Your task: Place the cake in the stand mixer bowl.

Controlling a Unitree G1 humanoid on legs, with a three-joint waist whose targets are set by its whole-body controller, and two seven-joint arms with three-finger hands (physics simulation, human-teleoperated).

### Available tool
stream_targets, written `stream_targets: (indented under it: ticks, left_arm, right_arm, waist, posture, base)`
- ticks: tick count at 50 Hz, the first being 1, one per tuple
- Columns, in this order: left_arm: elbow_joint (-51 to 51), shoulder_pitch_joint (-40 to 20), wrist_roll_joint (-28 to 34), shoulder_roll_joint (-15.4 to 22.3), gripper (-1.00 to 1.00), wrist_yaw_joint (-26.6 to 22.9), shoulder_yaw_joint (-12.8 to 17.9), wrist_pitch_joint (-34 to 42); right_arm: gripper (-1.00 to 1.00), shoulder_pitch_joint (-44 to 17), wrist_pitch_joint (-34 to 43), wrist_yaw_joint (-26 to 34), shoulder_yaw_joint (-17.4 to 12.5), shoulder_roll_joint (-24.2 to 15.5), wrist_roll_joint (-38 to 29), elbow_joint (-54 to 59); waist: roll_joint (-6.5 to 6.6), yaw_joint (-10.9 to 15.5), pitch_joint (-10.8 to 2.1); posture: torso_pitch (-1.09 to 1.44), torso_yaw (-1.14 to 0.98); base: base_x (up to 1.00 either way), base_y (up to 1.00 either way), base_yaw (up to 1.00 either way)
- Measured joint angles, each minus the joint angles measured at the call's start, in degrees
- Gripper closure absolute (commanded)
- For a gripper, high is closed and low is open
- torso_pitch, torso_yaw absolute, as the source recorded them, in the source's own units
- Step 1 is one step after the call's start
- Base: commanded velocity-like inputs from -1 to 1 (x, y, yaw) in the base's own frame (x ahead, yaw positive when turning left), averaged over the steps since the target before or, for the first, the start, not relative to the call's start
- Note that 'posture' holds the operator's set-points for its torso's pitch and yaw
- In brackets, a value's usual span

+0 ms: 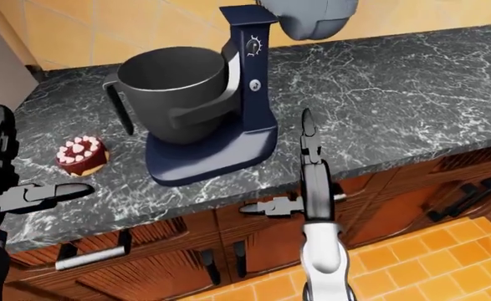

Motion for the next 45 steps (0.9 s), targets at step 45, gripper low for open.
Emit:
stream_targets:
  ticks: [45]
  left_arm:
    - [42.15, -5.88, 9.93, 9.55, -1.00, -2.09, -1.70, -21.37]
  right_arm:
    - [-1.00, -0.66, -1.80, -0.16, -0.04, -0.07, -0.02, 0.70]
  waist:
    - [0.25, 0.25, -0.36]
  posture:
    - [0.00, 0.00]
  base:
    - [0.00, 0.00, 0.00]
